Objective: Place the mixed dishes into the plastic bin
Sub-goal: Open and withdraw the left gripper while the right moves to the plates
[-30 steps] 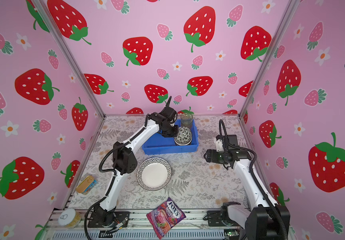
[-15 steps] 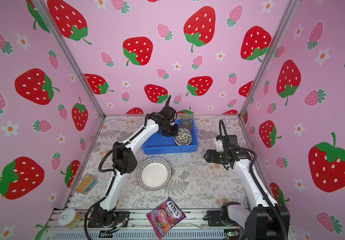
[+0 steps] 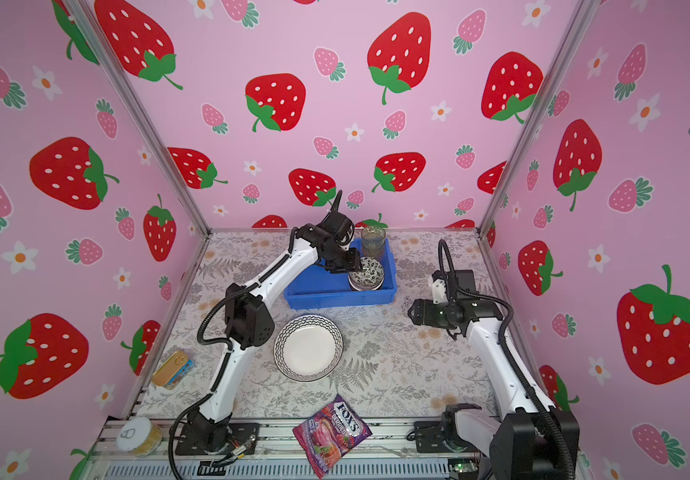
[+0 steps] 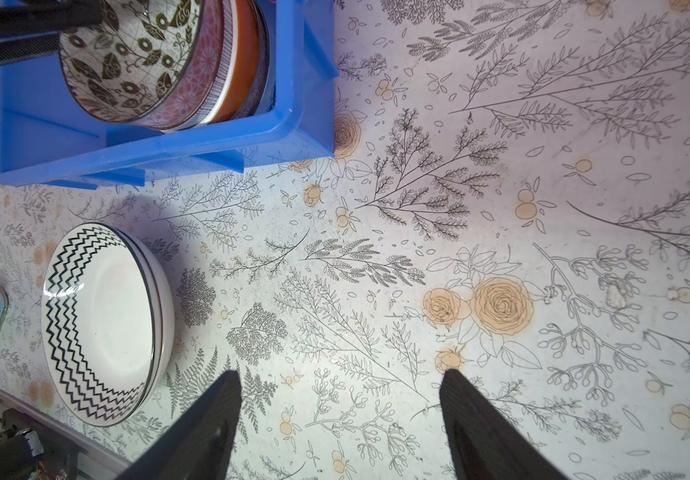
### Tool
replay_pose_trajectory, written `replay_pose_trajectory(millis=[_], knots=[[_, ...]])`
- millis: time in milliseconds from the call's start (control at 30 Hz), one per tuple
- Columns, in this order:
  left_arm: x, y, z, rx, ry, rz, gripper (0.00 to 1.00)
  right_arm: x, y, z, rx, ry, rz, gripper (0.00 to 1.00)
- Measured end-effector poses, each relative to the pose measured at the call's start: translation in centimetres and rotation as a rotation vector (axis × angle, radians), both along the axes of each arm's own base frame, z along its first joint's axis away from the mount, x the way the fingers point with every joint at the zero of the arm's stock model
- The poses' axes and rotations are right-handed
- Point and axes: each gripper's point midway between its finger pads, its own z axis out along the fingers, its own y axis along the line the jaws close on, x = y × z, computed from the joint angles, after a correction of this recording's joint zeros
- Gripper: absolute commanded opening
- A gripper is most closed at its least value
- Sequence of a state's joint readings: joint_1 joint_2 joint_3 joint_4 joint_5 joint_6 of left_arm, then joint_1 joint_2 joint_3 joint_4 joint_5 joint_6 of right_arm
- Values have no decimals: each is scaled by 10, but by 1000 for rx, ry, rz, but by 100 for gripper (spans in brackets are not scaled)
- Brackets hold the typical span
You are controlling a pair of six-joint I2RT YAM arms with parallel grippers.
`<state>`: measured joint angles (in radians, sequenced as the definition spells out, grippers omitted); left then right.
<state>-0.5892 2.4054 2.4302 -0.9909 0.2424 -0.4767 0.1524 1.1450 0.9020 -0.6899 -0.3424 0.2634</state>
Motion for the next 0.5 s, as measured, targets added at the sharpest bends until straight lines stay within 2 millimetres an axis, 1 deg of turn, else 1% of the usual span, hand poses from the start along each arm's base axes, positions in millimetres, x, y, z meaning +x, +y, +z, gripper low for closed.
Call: replay_pose_trajectory(millis=[100,200,267,300,433,500], knots=[[-1,0,5,-8,-3,-1,75,0,0,0,1,0,0,78],[-6,3,19,-19,-19,0,84,-1,2,1,11,1,6,79],[-11,6,36,-35,-42,0,89,-1,3,1,17,2,10,79],[-14,9,47,-46,-57,3,91,-1,4,1,21,3,12,79],[-29,20,90,-89,-130,9,96,-2,7,3,38,3,15,79],[-39,29,107,-106,-164,20,98,-3,11,7,47,-6,19,80]])
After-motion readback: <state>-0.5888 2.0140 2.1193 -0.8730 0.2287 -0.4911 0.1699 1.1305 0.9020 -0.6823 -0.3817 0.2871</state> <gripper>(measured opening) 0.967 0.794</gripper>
